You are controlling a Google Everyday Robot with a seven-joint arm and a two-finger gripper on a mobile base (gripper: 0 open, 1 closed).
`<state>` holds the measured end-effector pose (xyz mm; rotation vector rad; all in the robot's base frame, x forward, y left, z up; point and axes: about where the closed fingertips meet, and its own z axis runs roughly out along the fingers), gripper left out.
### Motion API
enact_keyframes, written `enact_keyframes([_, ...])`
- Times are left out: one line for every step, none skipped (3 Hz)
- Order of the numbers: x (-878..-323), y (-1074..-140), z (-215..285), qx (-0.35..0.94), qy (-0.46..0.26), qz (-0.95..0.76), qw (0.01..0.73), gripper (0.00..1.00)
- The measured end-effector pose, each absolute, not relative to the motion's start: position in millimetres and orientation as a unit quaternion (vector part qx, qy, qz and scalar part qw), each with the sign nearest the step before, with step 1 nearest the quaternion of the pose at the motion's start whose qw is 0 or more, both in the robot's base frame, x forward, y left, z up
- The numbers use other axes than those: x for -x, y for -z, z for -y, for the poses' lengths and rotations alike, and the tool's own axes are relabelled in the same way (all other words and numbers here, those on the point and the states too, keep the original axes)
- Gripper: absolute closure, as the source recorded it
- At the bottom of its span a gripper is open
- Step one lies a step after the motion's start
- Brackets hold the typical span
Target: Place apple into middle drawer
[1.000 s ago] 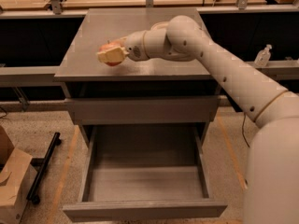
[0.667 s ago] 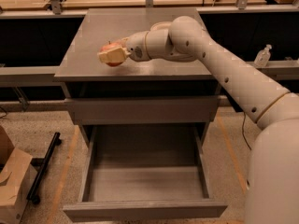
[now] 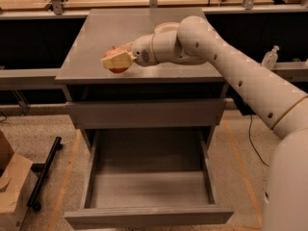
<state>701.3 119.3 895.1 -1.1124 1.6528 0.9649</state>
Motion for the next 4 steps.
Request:
enact_keyframes([-658, -889, -110, 0.438, -0.405, -0.676, 0.433, 1.00])
enact_keyframes([-608, -851, -99, 0.436, -0.415, -0.687, 0.406, 1.00])
enact_keyframes([-566, -800, -97, 0.438, -0.440, -0.693, 0.367, 1.00])
enact_keyframes([-557, -789, -98, 0.440, -0.444, -0.695, 0.356, 1.00])
